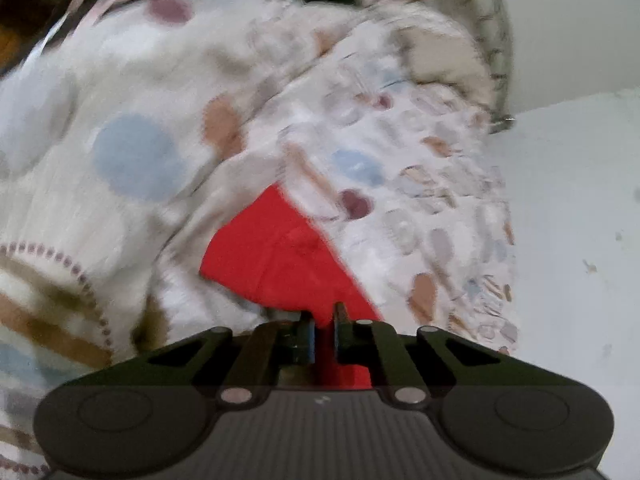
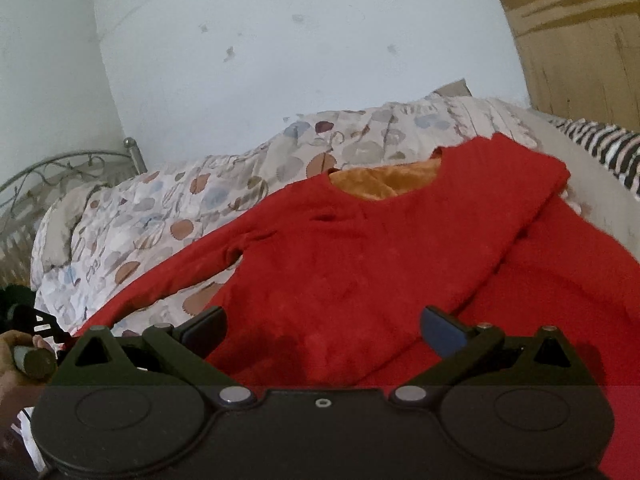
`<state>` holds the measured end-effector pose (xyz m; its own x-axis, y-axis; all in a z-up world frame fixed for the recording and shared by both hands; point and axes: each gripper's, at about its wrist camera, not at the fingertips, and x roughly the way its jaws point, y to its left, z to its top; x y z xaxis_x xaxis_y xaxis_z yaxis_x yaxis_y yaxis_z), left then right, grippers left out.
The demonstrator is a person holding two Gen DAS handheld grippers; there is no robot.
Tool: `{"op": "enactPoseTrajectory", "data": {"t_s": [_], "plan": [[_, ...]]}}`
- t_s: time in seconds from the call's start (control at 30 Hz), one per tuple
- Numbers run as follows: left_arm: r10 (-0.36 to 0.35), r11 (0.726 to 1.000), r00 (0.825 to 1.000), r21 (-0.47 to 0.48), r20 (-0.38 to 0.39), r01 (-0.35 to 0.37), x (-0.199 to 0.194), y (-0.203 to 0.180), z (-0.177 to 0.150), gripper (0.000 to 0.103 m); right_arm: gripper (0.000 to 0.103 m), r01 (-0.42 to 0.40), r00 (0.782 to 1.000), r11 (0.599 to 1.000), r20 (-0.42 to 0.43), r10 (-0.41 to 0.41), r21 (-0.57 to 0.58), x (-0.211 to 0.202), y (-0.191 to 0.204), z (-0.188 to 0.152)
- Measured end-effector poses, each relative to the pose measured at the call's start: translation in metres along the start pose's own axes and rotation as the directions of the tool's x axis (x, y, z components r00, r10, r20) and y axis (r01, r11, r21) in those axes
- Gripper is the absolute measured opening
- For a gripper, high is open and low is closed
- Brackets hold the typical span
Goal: Fold small clothes
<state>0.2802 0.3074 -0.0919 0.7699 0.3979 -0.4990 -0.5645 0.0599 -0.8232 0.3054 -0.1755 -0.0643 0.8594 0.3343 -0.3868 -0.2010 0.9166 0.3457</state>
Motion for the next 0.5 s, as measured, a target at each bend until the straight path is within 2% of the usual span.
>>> {"op": "enactPoseTrajectory", "data": {"t_s": [0.07,0.13,0.17,0.23,0.33,0.37,0.43,0.5], "plan": [[-0.053,0.995,0.998,0.081,0.042,0.049,-0.008,-0.014,-0.003,0.006,0.103,-0.003,1.000,1.000,0.014,0.002,0.013,-0.002,-0.002,-0.001],[-0.147,0.975,0.988,0.173,0.049,0.136,-0.012,-0.031,-0.006,0.006,0.103,-0.010,0.999,1.000,0.032,0.009,0.020,-0.005,-0.003,-0.001],[-0.208,0.956,0.978,0.218,0.030,0.197,-0.012,-0.043,-0.009,0.006,0.103,-0.015,0.999,1.000,0.040,0.014,0.023,-0.007,-0.004,0.000],[-0.328,0.900,0.944,0.298,-0.017,0.318,-0.017,-0.065,-0.015,0.005,0.103,-0.019,0.999,1.000,0.048,0.018,0.025,-0.012,-0.004,0.004],[-0.495,0.758,0.860,0.421,-0.127,0.498,-0.033,-0.103,-0.033,0.005,0.103,-0.008,0.997,1.000,0.078,0.008,-0.011,-0.026,-0.005,0.012],[-0.540,0.696,0.824,0.460,-0.169,0.551,-0.041,-0.115,-0.042,0.005,0.103,0.010,0.996,1.000,0.094,-0.008,-0.025,-0.033,-0.006,0.014],[-0.608,0.545,0.744,0.536,-0.276,0.644,-0.060,-0.133,-0.066,0.005,0.103,0.051,0.991,0.998,0.126,-0.046,-0.039,-0.047,-0.011,0.018],[-0.629,0.391,0.672,0.589,-0.389,0.707,-0.077,-0.148,-0.095,0.005,0.103,0.092,0.985,0.995,0.153,-0.085,-0.037,-0.062,-0.020,0.022]]}}
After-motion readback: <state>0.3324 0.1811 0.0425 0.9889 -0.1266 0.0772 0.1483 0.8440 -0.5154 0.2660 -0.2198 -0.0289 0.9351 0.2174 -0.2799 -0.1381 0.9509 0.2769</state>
